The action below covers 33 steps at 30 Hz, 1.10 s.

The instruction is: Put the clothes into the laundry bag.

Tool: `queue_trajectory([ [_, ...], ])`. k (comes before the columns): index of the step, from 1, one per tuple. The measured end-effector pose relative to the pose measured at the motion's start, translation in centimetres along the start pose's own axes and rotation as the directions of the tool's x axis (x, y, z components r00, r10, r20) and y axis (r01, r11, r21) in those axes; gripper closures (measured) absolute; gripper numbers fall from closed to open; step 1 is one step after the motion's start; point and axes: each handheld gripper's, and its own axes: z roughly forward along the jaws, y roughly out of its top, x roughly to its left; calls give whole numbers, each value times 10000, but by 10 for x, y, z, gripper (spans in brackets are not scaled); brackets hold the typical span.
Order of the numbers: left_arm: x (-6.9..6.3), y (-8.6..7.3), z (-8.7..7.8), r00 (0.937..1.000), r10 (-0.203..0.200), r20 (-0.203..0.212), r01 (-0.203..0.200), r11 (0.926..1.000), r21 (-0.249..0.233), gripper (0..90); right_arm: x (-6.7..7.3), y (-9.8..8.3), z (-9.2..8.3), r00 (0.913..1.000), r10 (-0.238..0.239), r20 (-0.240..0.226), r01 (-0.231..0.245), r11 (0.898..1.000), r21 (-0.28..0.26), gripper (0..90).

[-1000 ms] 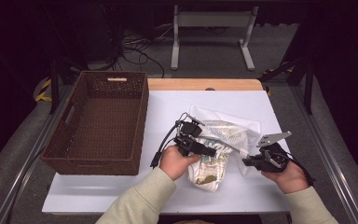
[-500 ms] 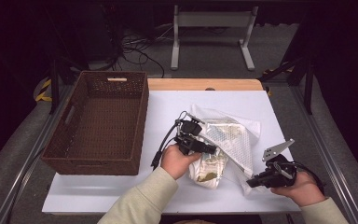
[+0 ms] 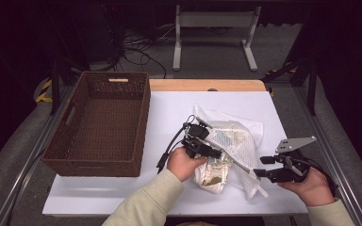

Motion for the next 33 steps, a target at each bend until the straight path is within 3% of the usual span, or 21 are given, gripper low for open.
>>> queue_trajectory([
  [6, -1, 1, 6, 9999, 145, -13, -145, 9999, 90, 652, 15, 16, 10, 9936, -1118, 142, 1124, 9921, -550, 408],
  [11, -3, 2, 9, 10000, 95, 20, -95, 9999, 54, 651, 19, 29, 25, 9878, -1487, 473, 1521, 9852, -789, 369],
  [13, -3, 2, 9, 9999, 102, 19, -102, 9999, 62, 651, 20, 32, 32, 9849, -1622, 601, 1665, 9832, -743, 356],
  [15, -2, 2, 9, 9999, 100, 44, -101, 9999, 83, 651, 22, 36, 42, 9752, -1952, 1044, 2004, 9789, -411, 351],
  [17, -2, 2, 10, 10000, 61, 54, -61, 10000, 73, 650, 23, 38, 50, 9710, -2060, 1209, 2103, 9774, -234, 361],
  [19, -3, 3, 11, 10000, 30, 61, -30, 10000, 47, 649, 24, 39, 55, 9652, -2269, 1297, 2287, 9735, 9, 490],
  [20, -2, 3, 11, 9999, 69, 73, -70, 9999, 85, 649, 24, 39, 55, 9652, -2269, 1297, 2287, 9735, 9, 490],
  [21, -2, 2, 11, 9999, 72, 102, -73, 9999, 89, 645, 25, 41, 57, 9645, -2328, 1246, 2319, 9725, 214, 678],
  [24, -4, 1, 10, 9999, 132, 103, -133, 9998, 144, 634, 23, 42, 56, 9651, -2343, 1170, 2324, 9722, 302, 860],
  [28, -7, -2, 6, 9999, 130, 103, -133, 9995, 303, 574, 20, 42, 53, 9733, -2054, 1024, 2056, 9786, 88, 868],
  [30, -9, -3, 4, 9999, 117, 103, -120, 9994, 325, 540, 19, 41, 51, 9734, -2063, 992, 2072, 9783, 13, 868],
  [33, -14, -8, -4, 9987, 511, -68, -506, 9971, 569, 427, 18, 41, 47, 9764, -1970, 886, 1996, 9797, -207, 868],
])
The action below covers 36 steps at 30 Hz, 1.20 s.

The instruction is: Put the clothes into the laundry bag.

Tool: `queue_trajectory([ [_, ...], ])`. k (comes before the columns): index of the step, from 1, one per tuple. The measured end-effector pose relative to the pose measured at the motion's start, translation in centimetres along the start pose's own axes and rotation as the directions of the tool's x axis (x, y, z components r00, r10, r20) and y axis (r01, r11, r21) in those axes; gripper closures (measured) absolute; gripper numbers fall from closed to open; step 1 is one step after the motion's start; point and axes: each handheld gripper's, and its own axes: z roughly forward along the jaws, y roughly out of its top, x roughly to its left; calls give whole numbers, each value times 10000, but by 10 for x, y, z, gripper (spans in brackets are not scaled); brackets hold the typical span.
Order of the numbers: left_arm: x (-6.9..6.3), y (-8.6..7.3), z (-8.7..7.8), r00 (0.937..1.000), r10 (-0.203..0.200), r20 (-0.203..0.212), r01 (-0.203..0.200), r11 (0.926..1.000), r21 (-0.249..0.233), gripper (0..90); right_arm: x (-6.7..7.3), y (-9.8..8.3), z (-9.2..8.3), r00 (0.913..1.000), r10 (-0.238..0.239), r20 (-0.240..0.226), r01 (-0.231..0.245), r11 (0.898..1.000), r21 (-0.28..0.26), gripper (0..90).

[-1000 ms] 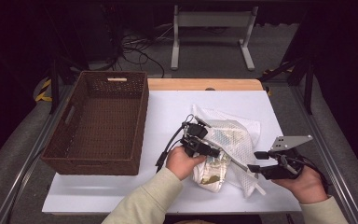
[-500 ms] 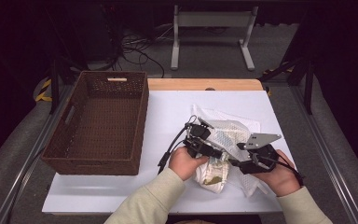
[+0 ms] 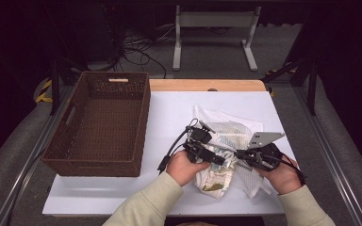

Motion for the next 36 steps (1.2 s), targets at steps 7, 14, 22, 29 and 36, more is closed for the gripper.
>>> queue_trajectory([
  [7, -13, -20, -20, 9933, 728, -899, -705, 9971, 279, 245, 0, 1, -5, 10000, 7, -45, -8, 9999, -119, 868],
  [14, -4, -41, -27, 9958, 485, -781, -462, 9985, 308, 158, 2, 3, -7, 9999, -46, -113, 44, 9998, -184, 868],
  [22, 5, -50, -11, 9969, 460, -644, -428, 9978, 510, 77, 4, 4, -5, 9997, -150, -200, 147, 9997, -179, 868],
  [29, 11, -53, 3, 9997, 255, 47, -258, 9973, 688, 54, 3, 4, -5, 9996, -107, -260, 102, 9997, -203, 868],
  [36, 11, -56, 8, 9958, 163, 905, -241, 9960, 864, 191, 4, 4, -5, 9995, -124, -292, 118, 9997, -220, 868],
])
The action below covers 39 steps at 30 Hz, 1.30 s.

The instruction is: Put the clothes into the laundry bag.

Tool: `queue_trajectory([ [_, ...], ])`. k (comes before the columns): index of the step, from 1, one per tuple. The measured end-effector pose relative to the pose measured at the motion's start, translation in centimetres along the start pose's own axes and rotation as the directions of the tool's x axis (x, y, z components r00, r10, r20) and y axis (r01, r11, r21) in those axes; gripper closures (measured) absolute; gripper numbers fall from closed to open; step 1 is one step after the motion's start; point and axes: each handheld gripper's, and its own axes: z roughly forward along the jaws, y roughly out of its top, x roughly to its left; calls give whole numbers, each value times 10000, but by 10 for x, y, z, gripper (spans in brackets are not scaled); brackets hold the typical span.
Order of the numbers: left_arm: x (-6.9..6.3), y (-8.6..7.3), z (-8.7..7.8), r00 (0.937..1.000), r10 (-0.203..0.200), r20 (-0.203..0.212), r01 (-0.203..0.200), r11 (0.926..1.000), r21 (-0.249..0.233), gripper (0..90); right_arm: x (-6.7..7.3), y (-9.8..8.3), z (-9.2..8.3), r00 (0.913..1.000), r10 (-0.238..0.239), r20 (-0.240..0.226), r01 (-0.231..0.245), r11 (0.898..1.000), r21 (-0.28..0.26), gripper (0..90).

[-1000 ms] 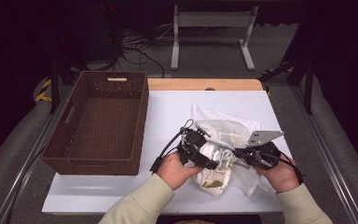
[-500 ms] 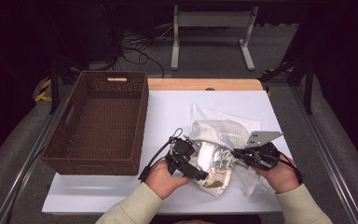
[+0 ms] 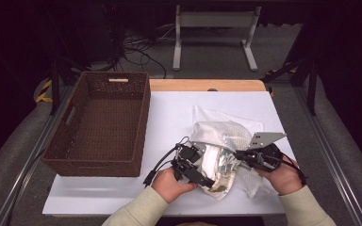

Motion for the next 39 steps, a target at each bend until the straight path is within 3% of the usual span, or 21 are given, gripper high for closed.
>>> queue_trajectory([
  [2, -2, -1, 1, 9998, 50, 215, -50, 10000, -19, 295, 0, 0, 0, 10000, -5, -6, 5, 10000, 2, 868],
  [9, -4, -1, 5, 9995, 56, 325, -56, 10000, -2, 389, 1, 1, 0, 10000, -17, 3, 17, 10000, 3, 868],
  [14, -5, -3, 4, 9995, 316, 60, -316, 9994, -131, 558, 1, 1, 0, 10000, -20, 6, 20, 10000, -16, 868],
  [18, -11, -4, 1, 9986, 452, -269, -460, 9985, -286, 632, 1, 1, 0, 10000, -34, 2, 34, 10000, -18, 868],
  [24, -22, 0, -9, 9932, 906, -738, -970, 9913, -891, 714, 2, 3, -1, 9999, -115, 3, 115, 9999, -70, 869],
  [29, -33, 11, -18, 9830, 1356, -1240, -1517, 9796, -1316, 739, 5, 4, -5, 9998, -209, -38, 209, 9996, -185, 871],
  [37, -32, 23, -17, 9783, 1255, -1649, -1542, 9725, -1745, 745, 10, 7, -7, 9992, -375, -135, 373, 9991, -193, 873],
  [39, -31, 28, -18, 9774, 1200, -1742, -1545, 9674, -2006, 745, 12, 7, -7, 9990, -396, -211, 392, 9990, -201, 873],
])
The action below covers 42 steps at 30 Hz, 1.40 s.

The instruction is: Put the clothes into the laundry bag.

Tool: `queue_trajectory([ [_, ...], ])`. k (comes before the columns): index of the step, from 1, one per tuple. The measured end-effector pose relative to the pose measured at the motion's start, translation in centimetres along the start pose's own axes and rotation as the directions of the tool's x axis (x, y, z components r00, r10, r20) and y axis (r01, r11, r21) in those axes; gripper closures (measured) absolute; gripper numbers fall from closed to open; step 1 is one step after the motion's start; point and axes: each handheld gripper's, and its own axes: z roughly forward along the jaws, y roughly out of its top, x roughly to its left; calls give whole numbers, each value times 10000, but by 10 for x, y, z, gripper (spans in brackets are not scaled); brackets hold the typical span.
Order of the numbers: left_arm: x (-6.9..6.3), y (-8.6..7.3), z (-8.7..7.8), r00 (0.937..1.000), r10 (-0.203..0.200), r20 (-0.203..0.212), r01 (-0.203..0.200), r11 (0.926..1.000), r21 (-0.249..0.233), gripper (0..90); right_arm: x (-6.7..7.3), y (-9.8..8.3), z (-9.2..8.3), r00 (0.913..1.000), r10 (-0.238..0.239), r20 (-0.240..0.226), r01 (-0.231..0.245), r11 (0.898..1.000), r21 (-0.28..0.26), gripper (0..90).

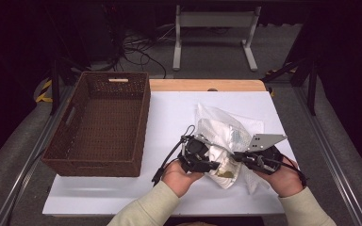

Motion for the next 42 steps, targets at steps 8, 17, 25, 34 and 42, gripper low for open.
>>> queue_trajectory([
  [8, 10, 8, 5, 9990, -299, -341, 280, 9980, -560, 748, 2, 1, -1, 9999, 3, -160, -4, 10000, -60, 874],
  [17, 28, 11, 20, 9903, -732, -1184, 628, 9941, -887, 745, 3, 1, 0, 9996, -140, -247, 138, 9999, -62, 874],
  [25, 25, 6, 11, 9949, -773, -641, 737, 9957, -559, 460, -3, -2, 0, 9998, 115, -191, -119, 9997, -190, 873],
  [34, 18, -7, 19, 9957, -768, -520, 768, 9970, -28, 160, -3, -1, 0, 9999, 83, -115, -85, 9998, -205, 873],
  [42, 25, -6, 48, 9964, -619, -584, 648, 9967, 496, 153, -4, -3, 0, 9998, 134, -167, -138, 9997, -217, 872],
])
